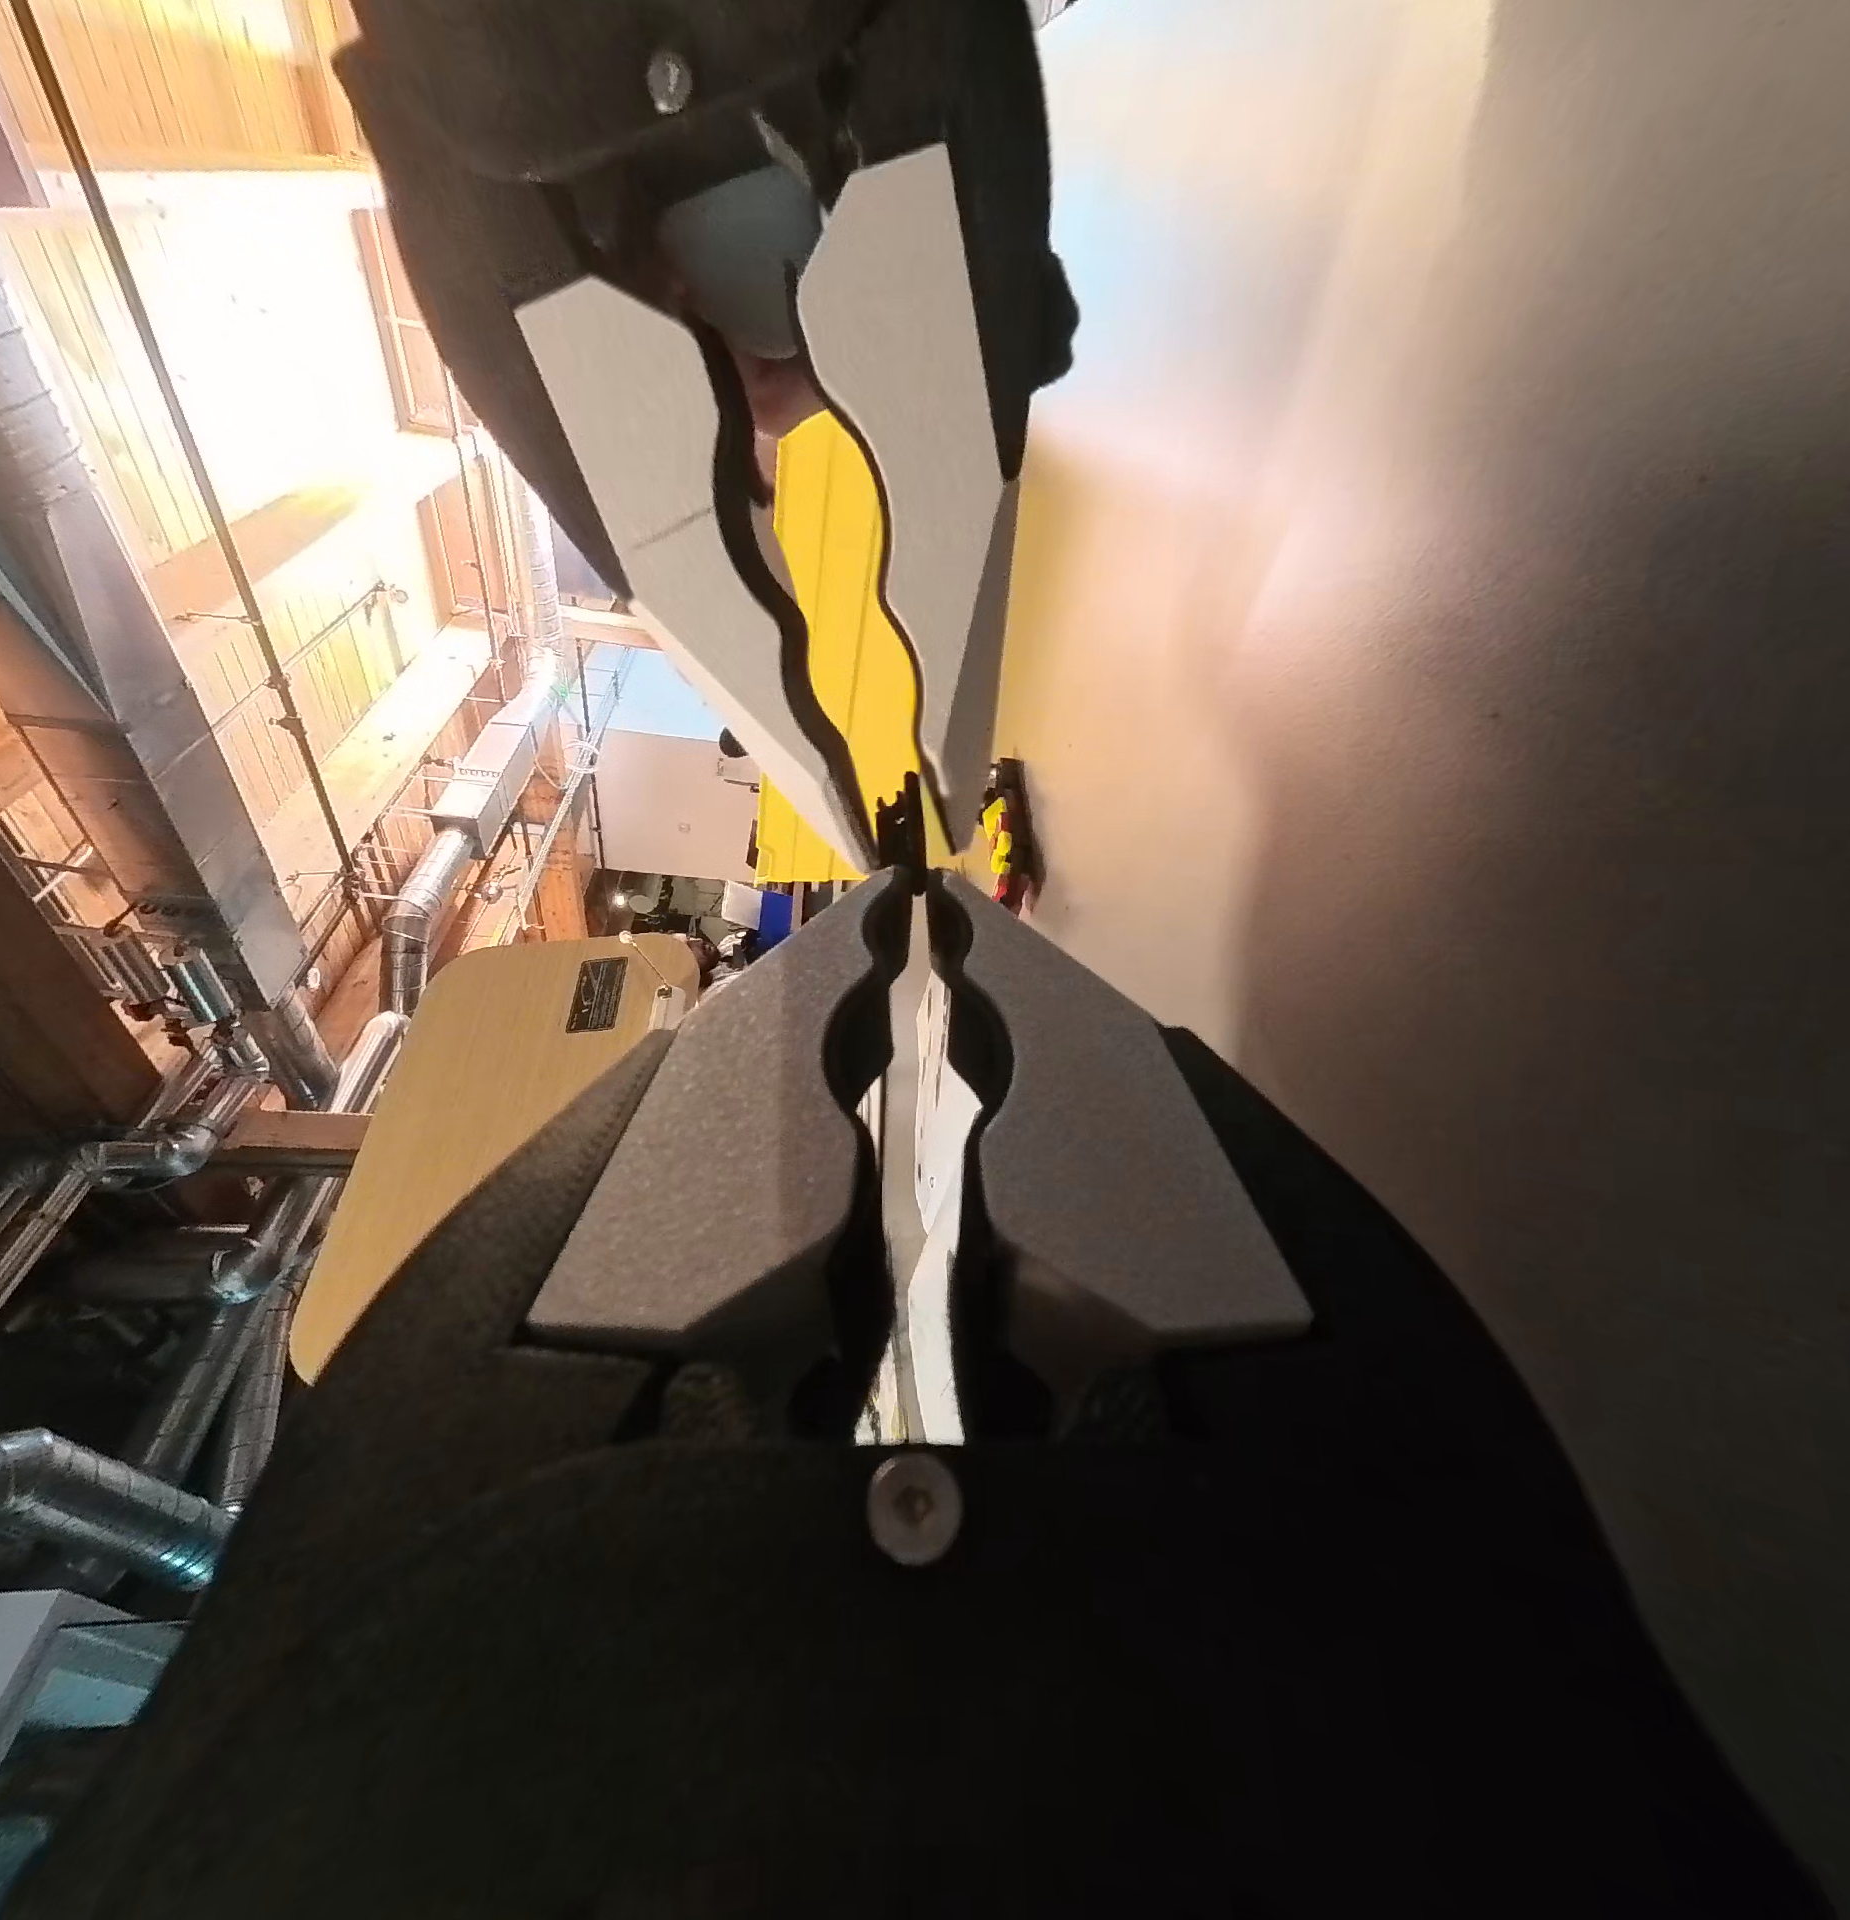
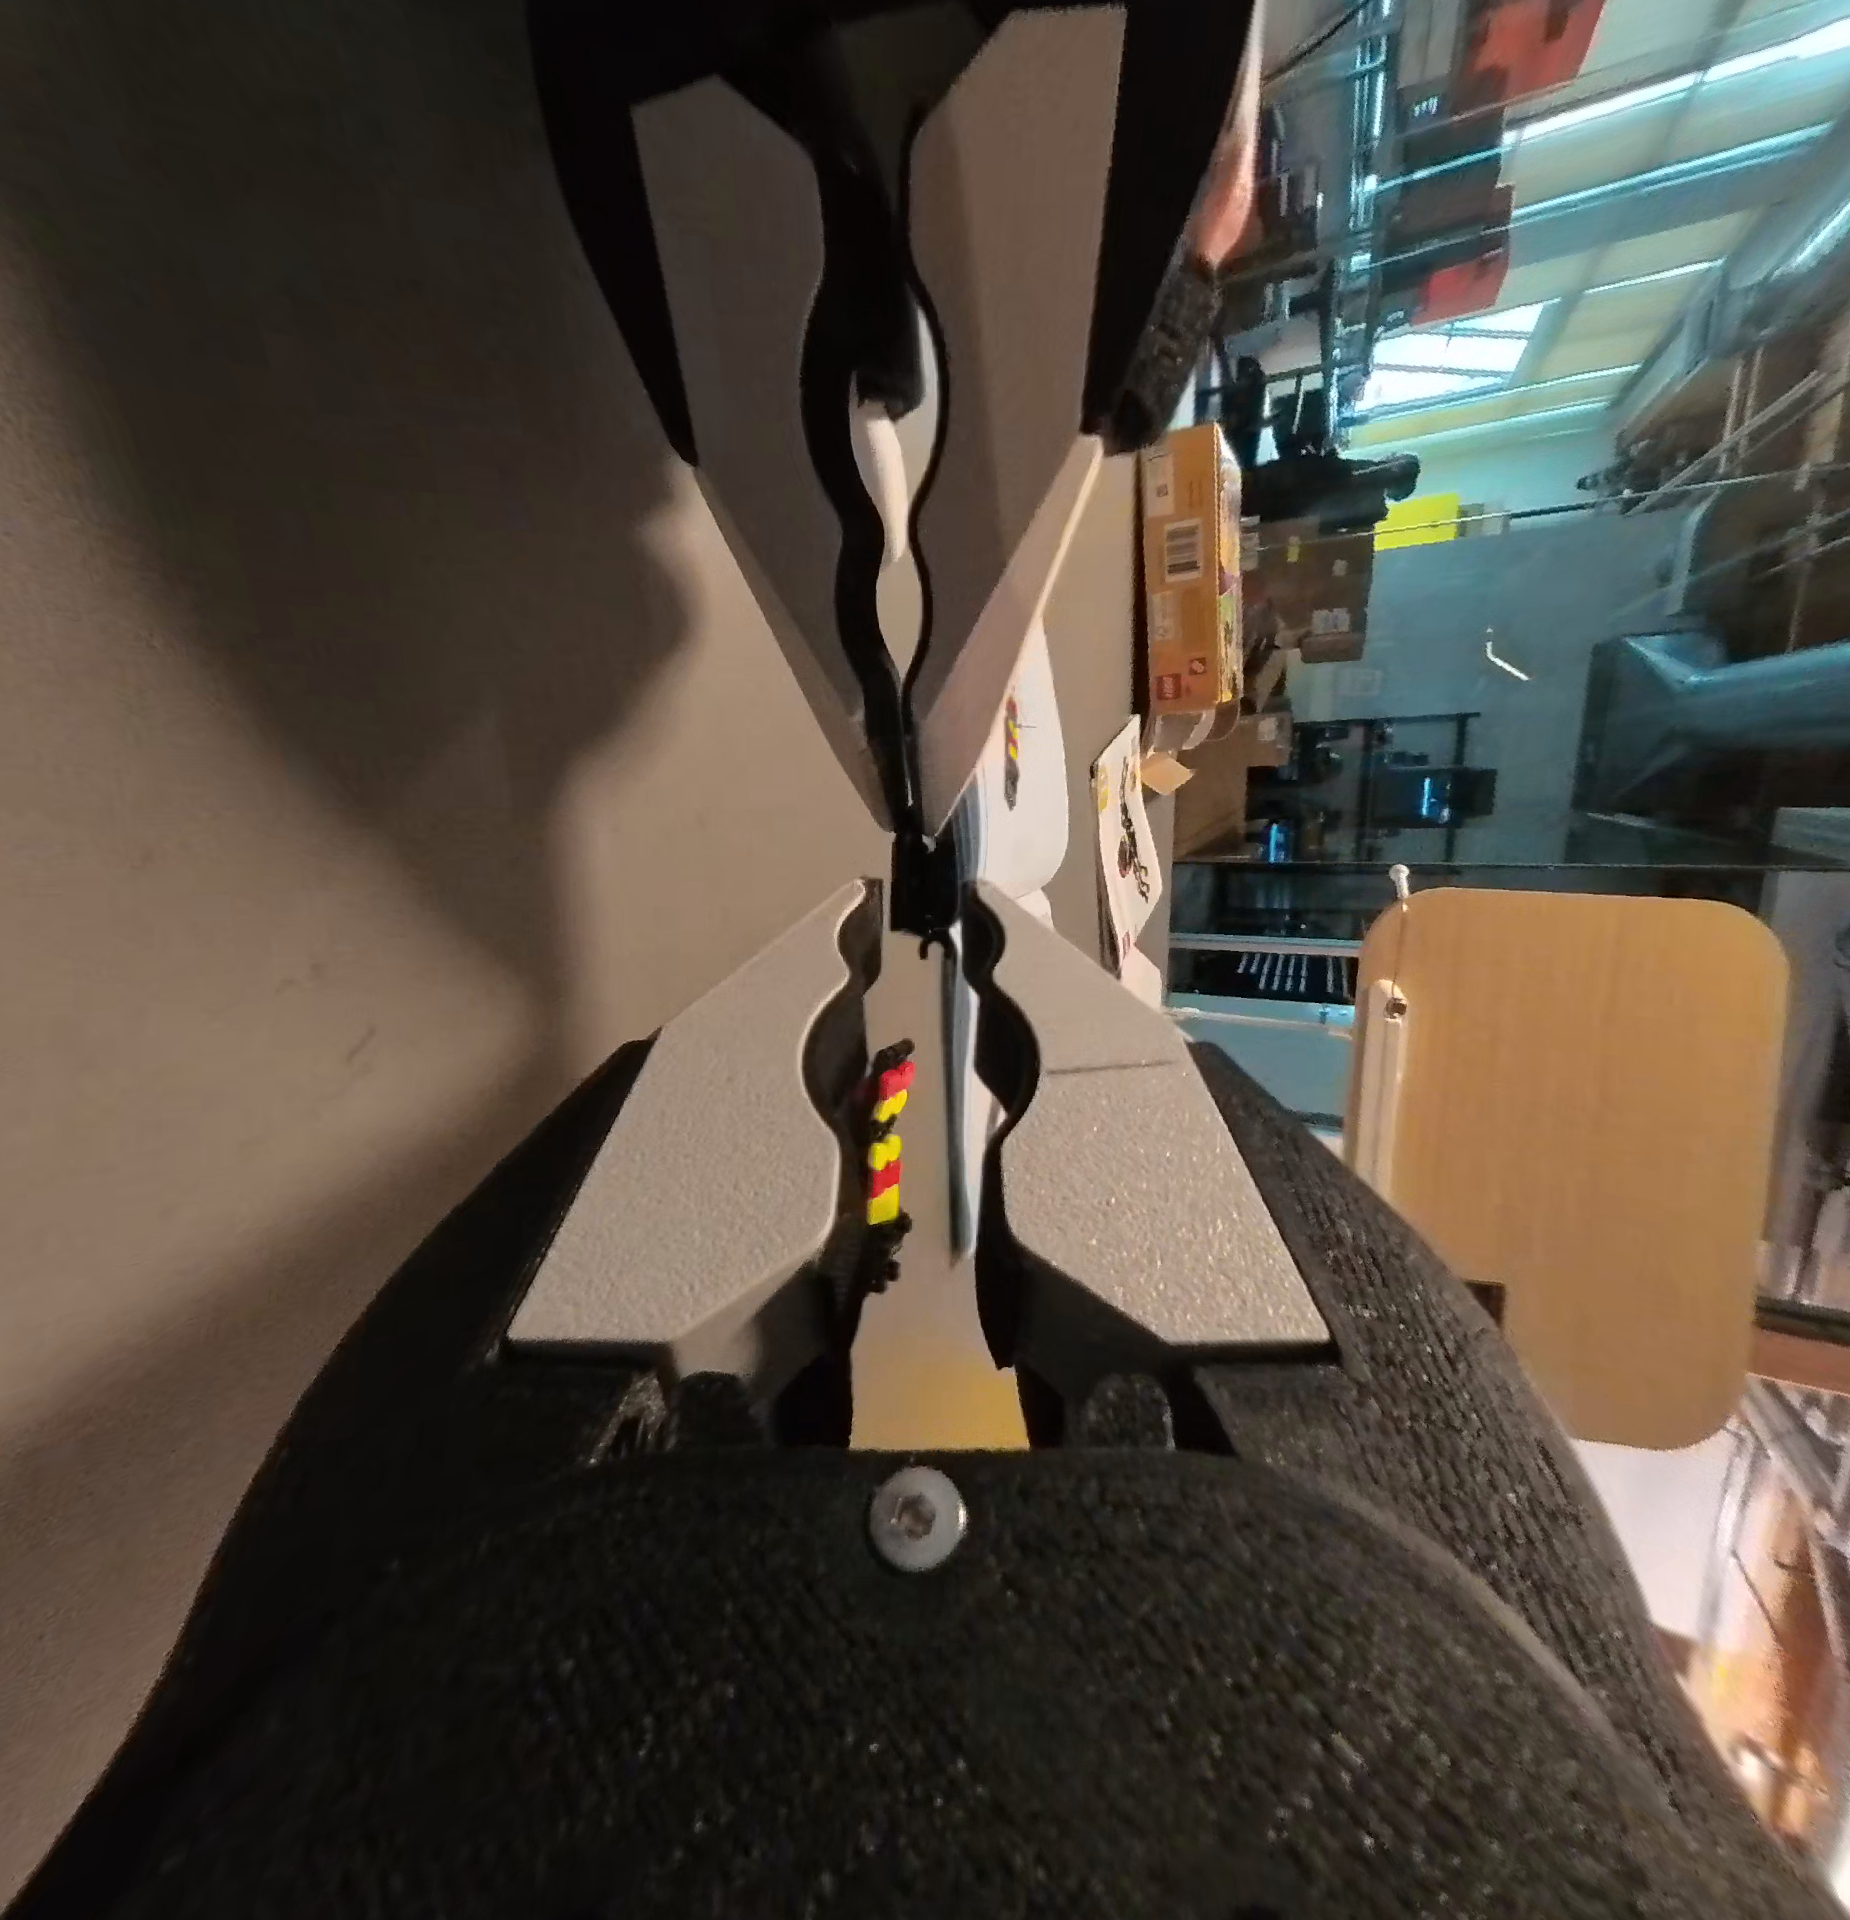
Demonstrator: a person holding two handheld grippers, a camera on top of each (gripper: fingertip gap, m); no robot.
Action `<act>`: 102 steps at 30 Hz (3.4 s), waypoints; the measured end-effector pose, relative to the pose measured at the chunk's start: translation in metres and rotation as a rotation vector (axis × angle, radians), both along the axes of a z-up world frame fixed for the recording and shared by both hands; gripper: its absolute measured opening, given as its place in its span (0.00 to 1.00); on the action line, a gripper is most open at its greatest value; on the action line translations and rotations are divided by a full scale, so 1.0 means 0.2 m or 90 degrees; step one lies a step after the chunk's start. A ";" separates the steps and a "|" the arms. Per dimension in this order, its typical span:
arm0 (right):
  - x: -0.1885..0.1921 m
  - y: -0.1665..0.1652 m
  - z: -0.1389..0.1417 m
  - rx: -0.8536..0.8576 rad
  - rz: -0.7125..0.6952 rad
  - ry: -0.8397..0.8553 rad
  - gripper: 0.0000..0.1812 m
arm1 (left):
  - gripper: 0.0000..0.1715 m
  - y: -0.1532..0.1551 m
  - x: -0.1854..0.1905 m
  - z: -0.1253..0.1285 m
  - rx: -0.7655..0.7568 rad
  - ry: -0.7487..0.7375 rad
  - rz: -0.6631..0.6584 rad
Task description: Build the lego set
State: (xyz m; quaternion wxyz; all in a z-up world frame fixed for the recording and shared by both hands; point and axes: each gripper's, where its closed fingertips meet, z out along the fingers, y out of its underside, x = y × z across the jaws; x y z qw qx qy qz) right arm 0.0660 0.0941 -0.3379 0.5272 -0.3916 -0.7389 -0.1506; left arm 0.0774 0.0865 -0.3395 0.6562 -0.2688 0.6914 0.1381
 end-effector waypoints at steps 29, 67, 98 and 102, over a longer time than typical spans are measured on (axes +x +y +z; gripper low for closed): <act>-0.01 0.03 -0.09 -0.078 -0.050 0.030 0.04 | 0.01 0.01 -0.03 -0.04 -0.099 0.008 0.006; -0.04 -0.01 -0.05 -0.224 0.050 0.254 0.04 | 0.14 0.03 -0.04 0.02 -0.522 -0.160 -0.027; -0.05 0.00 0.23 0.048 0.062 0.270 0.03 | 0.10 0.01 -0.06 0.24 -0.923 -0.412 -0.138; -0.05 0.00 0.21 0.062 0.069 0.244 0.03 | 0.11 0.00 -0.06 0.21 -0.968 -0.390 -0.141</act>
